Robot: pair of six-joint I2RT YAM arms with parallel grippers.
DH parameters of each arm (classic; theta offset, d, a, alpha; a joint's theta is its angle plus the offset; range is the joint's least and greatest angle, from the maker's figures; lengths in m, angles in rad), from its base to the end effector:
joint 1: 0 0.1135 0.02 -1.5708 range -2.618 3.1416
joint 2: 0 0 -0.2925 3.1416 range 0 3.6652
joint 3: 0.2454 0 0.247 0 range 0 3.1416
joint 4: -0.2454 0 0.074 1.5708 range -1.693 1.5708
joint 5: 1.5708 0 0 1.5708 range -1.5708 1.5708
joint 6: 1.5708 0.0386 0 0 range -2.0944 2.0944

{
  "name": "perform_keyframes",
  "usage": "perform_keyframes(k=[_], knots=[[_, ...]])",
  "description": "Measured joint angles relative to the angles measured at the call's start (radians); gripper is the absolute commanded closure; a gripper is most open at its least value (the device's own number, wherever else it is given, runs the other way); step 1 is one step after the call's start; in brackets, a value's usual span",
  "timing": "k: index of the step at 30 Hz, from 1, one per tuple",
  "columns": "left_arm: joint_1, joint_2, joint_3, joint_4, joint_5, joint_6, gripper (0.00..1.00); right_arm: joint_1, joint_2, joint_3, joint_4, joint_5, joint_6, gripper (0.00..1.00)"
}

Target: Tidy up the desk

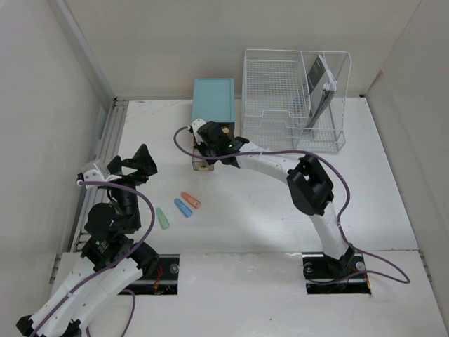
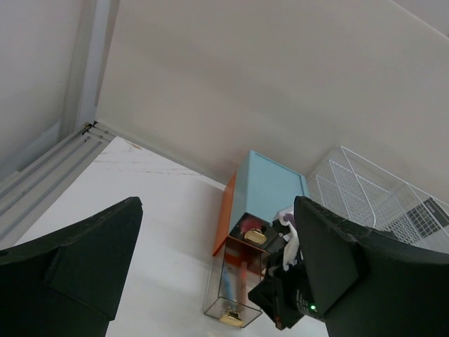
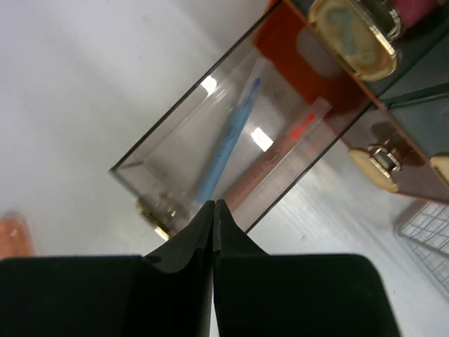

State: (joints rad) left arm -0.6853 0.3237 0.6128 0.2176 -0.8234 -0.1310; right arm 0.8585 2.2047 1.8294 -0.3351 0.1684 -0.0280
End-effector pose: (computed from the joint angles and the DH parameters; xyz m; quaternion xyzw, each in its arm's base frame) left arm 0.0511 -0.0052 0.3810 -0.2045 0.5415 -0.1271 0.8055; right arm 0.3468 0.3917 0.2441 -0.3567 0.8332 0.0977 0.4111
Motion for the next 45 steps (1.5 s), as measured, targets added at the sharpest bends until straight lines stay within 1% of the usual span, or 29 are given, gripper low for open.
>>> perform_keyframes(k=[1, 4, 8, 10, 12, 15, 18, 20, 23, 24, 29, 32, 38, 42, 45], knots=[[0.0, 0.0, 0.0, 0.0, 0.0, 0.0, 0.13, -0.001, -0.019, -0.026, 0.003, -0.023, -0.019, 1.0], [0.0, 0.0, 0.0, 0.0, 0.0, 0.0, 0.13, -0.011, -0.079, -0.065, 0.003, -0.137, -0.094, 1.0], [0.0, 0.0, 0.0, 0.0, 0.0, 0.0, 0.13, -0.06, -0.162, -0.094, 0.024, -0.406, -0.178, 1.0], [0.0, 0.0, 0.0, 0.0, 0.0, 0.0, 0.13, -0.099, -0.177, -0.089, 0.03, -0.536, -0.213, 1.0], [0.0, 0.0, 0.0, 0.0, 0.0, 0.0, 0.13, -0.134, -0.168, -0.076, 0.021, -0.636, -0.249, 1.0], [0.0, 0.0, 0.0, 0.0, 0.0, 0.0, 0.13, -0.165, -0.109, -0.012, -0.05, -0.761, -0.319, 0.99], [0.0, 0.0, 0.0, 0.0, 0.0, 0.0, 0.13, -0.163, -0.031, 0.058, -0.149, -0.85, -0.395, 0.98], [0.0, 0.0, -0.001, 0.0, 0.0, 0.0, 0.13, -0.155, 0.015, 0.089, -0.215, -0.88, -0.443, 0.98], [0.0, 0.0, -0.008, 0.0, 0.0, 0.0, 0.13, -0.136, 0.052, 0.098, -0.287, -0.883, -0.492, 0.98], [0.0, 0.0, -0.01, -0.001, 0.0, 0.0, 0.13, -0.129, 0.057, 0.098, -0.304, -0.88, -0.502, 1.0], [0.0, 0.0, -0.012, -0.002, 0.0, 0.0, 0.13, -0.105, 0.062, 0.106, -0.321, -0.835, -0.501, 1.0], [0.0, 0.0, -0.012, -0.002, 0.0, 0.0, 0.13, -0.098, 0.074, 0.126, -0.315, -0.781, -0.474, 1.0], [0.0, 0.0, -0.012, -0.002, -0.001, 0.0, 0.13, -0.095, 0.124, 0.178, -0.312, -0.61, -0.41, 1.0], [0.0, 0.0, -0.012, -0.002, -0.004, 0.0, 0.13, -0.091, 0.163, 0.232, -0.312, -0.517, -0.379, 1.0], [0.0, 0.0, -0.012, -0.002, -0.004, 0.0, 0.13, -0.091, 0.172, 0.239, -0.303, -0.455, -0.357, 1.0]])
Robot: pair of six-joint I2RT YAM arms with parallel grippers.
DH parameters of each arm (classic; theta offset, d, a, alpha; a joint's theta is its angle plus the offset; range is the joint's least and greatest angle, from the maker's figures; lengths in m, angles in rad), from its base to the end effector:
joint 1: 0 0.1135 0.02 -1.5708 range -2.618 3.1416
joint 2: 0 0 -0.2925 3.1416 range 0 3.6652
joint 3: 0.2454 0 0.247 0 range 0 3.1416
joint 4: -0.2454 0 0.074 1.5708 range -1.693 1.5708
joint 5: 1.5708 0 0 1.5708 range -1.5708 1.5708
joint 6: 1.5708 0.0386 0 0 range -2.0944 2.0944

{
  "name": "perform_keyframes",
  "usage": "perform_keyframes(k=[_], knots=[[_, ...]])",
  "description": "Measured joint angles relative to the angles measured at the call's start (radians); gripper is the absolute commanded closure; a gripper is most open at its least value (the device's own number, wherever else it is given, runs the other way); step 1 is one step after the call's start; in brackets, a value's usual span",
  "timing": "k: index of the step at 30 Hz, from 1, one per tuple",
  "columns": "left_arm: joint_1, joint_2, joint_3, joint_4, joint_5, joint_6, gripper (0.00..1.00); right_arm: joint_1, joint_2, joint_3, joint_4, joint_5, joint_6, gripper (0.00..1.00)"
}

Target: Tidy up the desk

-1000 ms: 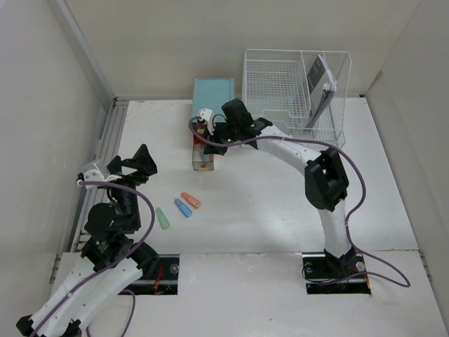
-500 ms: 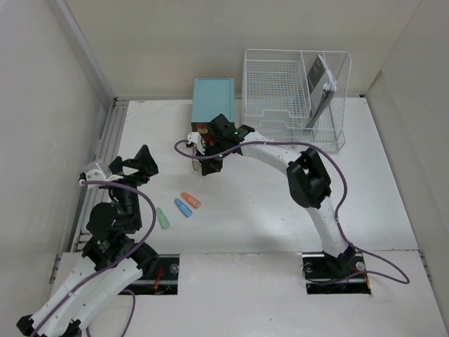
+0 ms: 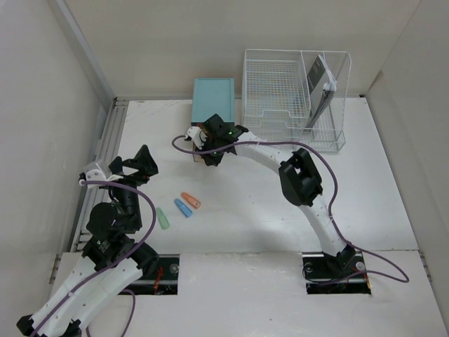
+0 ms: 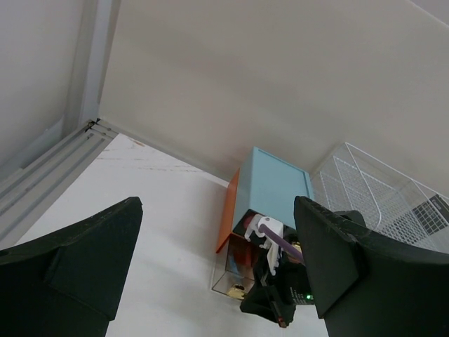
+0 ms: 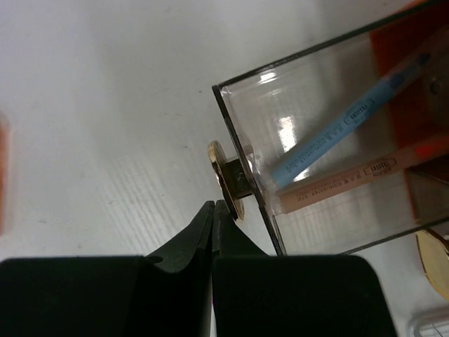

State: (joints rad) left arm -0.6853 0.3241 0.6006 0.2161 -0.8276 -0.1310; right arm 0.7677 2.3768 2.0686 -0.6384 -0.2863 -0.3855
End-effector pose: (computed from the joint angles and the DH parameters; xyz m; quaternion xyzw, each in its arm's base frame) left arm 0.0529 -0.0065 0.3771 -0.2033 0.5465 -0.1224 0.8031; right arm 0.3827 0.3846 0.2104 -0.5503 0.7658 0.1910 0.2726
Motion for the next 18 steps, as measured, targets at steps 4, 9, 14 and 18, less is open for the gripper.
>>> perform_keyframes(k=[4, 9, 14, 18], knots=[[0.0, 0.0, 0.0, 0.0, 0.0, 0.0, 0.13, 0.0, 0.002, 0.001, 0.021, 0.073, 0.029, 1.0], [0.0, 0.0, 0.0, 0.0, 0.0, 0.0, 0.13, 0.0, 0.002, 0.002, 0.058, 0.142, 0.046, 1.0], [0.0, 0.0, 0.0, 0.0, 0.0, 0.0, 0.13, 0.0, 0.003, 0.002, 0.115, 0.2, 0.053, 1.0], [0.0, 0.0, 0.0, 0.0, 0.0, 0.0, 0.13, 0.0, 0.007, 0.002, 0.157, 0.249, 0.06, 1.0]])
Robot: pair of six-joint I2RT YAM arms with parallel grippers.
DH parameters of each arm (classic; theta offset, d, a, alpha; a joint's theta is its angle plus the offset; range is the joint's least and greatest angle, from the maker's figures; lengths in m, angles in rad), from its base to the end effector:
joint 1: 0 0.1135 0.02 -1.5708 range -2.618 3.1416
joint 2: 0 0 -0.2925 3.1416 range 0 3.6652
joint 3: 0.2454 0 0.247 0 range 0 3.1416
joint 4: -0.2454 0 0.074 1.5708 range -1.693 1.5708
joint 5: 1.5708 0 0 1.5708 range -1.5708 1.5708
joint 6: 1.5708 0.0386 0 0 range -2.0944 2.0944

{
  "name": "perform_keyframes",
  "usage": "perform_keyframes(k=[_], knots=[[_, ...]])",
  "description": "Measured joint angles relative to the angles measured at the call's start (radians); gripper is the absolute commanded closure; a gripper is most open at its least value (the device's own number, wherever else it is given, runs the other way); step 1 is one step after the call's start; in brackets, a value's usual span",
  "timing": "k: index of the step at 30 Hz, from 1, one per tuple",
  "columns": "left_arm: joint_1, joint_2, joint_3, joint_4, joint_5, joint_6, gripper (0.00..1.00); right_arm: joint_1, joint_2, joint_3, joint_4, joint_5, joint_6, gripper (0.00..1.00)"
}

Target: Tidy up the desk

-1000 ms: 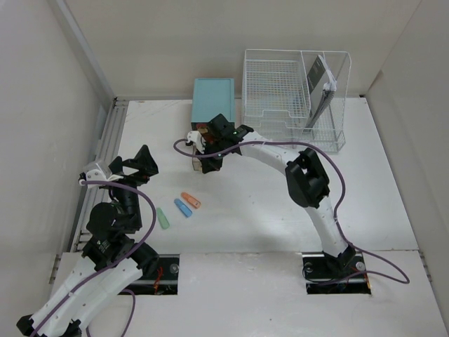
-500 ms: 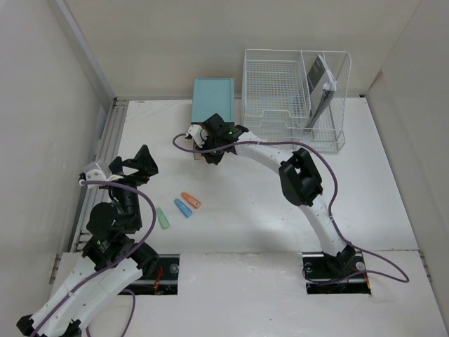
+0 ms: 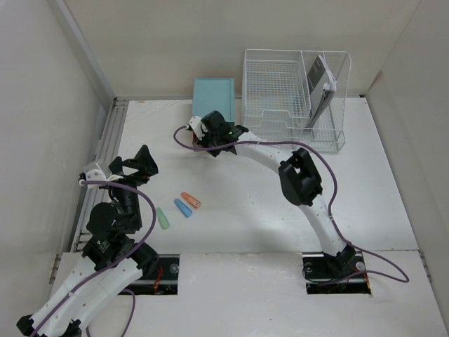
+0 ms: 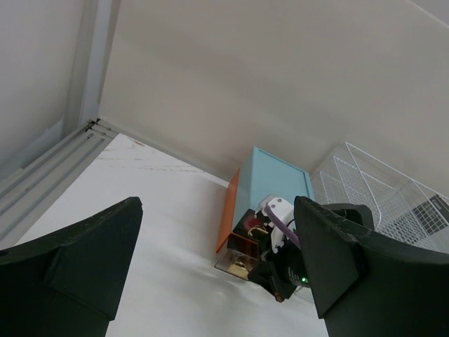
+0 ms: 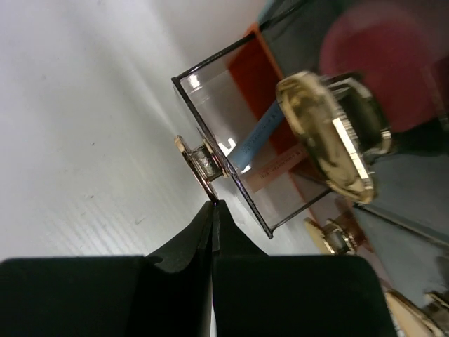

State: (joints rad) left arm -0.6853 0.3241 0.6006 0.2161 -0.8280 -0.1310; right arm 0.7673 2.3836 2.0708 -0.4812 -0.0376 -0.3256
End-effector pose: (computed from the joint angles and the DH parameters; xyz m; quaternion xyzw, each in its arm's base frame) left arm 0.0529 -0.0065 0.3771 -0.2034 0.5465 -0.1223 0.8031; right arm 0.4005 0.3882 0.2177 -0.4869 0.7869 0.0999 0.3656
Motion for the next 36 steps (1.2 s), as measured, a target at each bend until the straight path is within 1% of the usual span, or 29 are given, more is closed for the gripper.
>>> perform_keyframes(k=[16, 36], knots=[[0.0, 0.001, 0.0, 0.0, 0.0, 0.0, 0.13, 0.003, 0.008, 0.009, 0.13, 0.171, -0.016, 1.0], [0.0, 0.013, 0.0, 0.0, 0.0, 0.0, 0.13, 0.026, 0.02, -0.015, 0.214, 0.305, -0.08, 1.0]])
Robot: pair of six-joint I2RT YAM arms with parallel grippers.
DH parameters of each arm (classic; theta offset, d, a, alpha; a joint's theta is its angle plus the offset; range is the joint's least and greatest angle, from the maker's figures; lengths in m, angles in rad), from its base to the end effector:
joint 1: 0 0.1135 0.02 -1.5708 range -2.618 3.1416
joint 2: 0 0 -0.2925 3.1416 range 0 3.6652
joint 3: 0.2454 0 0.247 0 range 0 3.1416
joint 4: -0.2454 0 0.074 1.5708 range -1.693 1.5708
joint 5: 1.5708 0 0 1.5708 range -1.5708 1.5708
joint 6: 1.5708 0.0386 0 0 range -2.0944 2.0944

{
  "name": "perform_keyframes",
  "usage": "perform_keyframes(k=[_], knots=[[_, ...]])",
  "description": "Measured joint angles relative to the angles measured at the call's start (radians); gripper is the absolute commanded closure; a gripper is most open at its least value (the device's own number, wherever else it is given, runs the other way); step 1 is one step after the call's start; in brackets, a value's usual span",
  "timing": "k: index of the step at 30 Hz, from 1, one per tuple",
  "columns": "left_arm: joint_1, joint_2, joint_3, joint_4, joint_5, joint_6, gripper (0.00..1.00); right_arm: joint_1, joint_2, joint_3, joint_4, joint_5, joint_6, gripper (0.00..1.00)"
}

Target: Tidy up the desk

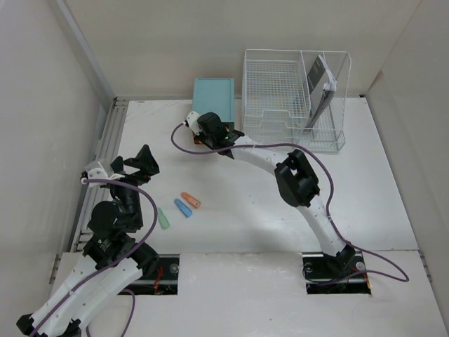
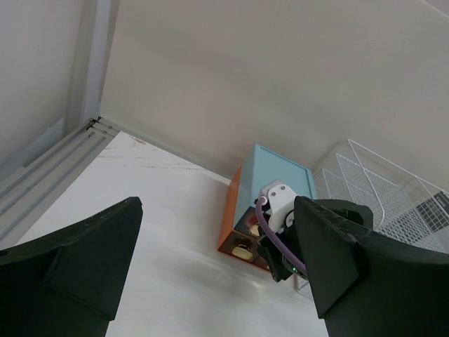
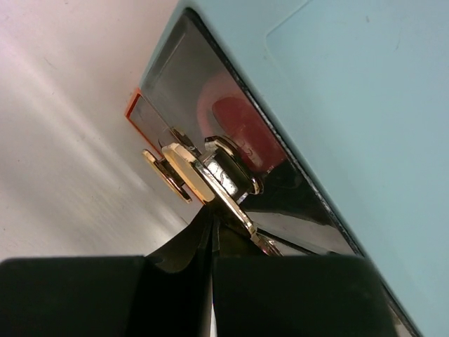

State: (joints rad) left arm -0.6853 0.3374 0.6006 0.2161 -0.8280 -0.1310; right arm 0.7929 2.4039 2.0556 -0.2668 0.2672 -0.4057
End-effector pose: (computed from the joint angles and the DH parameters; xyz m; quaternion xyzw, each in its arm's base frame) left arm 0.0556 -0.0087 0.3768 -0.2007 0.5512 -0.1189 0.8011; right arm 0.4094 0.4010 0.2207 -0.4458 0.7613 -0.0284 0.4700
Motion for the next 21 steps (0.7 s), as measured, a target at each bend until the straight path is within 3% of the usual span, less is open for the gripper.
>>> perform_keyframes(k=[8, 15, 16, 18, 19, 21], knots=[[0.0, 0.0, 0.0, 0.0, 0.0, 0.0, 0.13, 0.003, -0.002, -0.032, 0.042, 0.013, -0.01, 1.0], [0.0, -0.006, -0.003, 0.003, 0.002, 0.004, 0.13, 0.041, -0.192, -0.365, 0.037, -0.033, 0.006, 0.99], [0.0, -0.013, -0.006, 0.005, 0.004, 0.005, 0.13, 0.055, -0.238, -0.404, 0.025, -0.028, 0.006, 0.93], [0.0, -0.033, -0.019, 0.014, 0.011, 0.008, 0.13, 0.082, -0.334, -0.444, 0.004, 0.005, 0.003, 0.66], [0.0, -0.043, -0.028, 0.021, 0.016, 0.011, 0.13, 0.097, -0.384, -0.453, 0.005, 0.033, -0.002, 0.37], [0.0, -0.051, -0.039, 0.032, 0.025, 0.014, 0.13, 0.116, -0.481, -0.456, 0.014, 0.088, -0.025, 0.2]])
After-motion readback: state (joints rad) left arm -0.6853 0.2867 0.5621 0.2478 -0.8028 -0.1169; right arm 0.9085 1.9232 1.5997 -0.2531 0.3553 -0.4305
